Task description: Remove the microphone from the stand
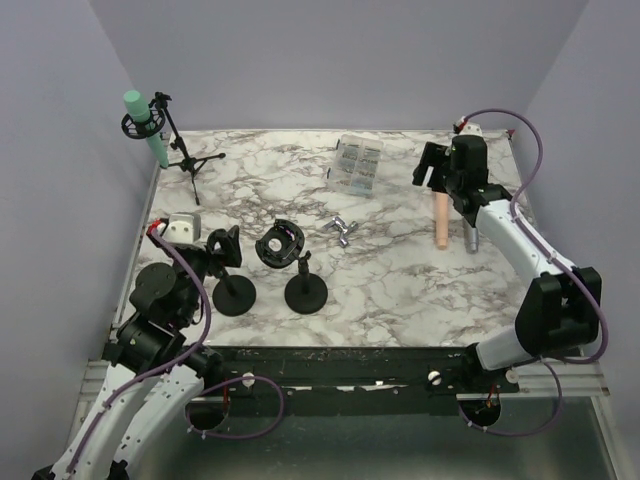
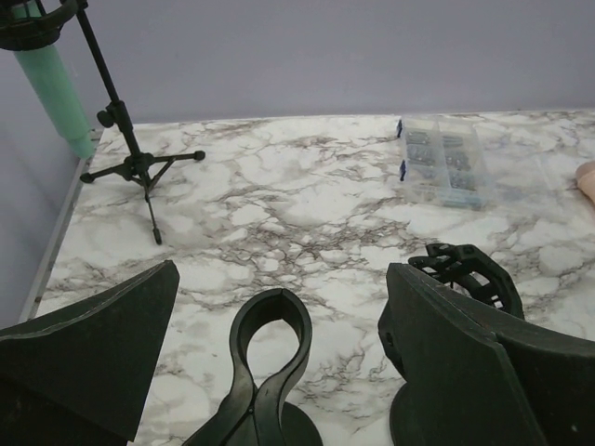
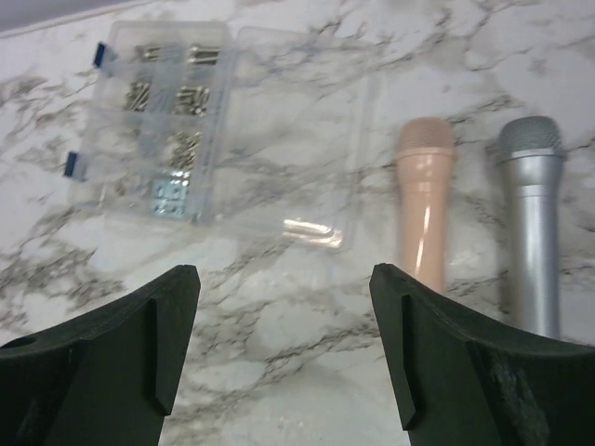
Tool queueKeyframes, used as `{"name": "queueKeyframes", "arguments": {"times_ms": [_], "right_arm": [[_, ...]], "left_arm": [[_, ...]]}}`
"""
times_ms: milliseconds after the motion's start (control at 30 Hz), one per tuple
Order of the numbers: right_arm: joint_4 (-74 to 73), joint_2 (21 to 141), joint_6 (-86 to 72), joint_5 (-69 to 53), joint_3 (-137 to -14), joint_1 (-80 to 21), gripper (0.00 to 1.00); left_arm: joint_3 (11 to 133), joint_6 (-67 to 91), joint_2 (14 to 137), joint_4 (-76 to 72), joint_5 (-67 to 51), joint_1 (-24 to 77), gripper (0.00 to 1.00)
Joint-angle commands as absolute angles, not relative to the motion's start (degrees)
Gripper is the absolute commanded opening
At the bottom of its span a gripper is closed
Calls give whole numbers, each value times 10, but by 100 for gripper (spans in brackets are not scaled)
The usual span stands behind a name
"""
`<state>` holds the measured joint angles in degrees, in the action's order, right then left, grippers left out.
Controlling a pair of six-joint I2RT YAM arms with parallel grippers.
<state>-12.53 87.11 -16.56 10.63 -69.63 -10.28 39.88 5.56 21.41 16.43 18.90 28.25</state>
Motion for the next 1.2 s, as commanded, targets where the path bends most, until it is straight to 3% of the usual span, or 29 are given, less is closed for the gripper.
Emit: {"name": "queueKeyframes", "arguments": {"times_ms": [0,400,667,1167], "right_arm": [[-72,826,-200,-19,-645,-111,82],[47,761,-268,-181,-571,-134,82],[38,739,-261,-190,-571,-169,82],[24,729,-240,-172,-577,-202,83]], "left_arm": [[455,71,246,218,250,286,98],[675,158,405,359,238,256,98],[805,207,545,334,77,61,99],[1030,188,819,310,62,-111,98]]}}
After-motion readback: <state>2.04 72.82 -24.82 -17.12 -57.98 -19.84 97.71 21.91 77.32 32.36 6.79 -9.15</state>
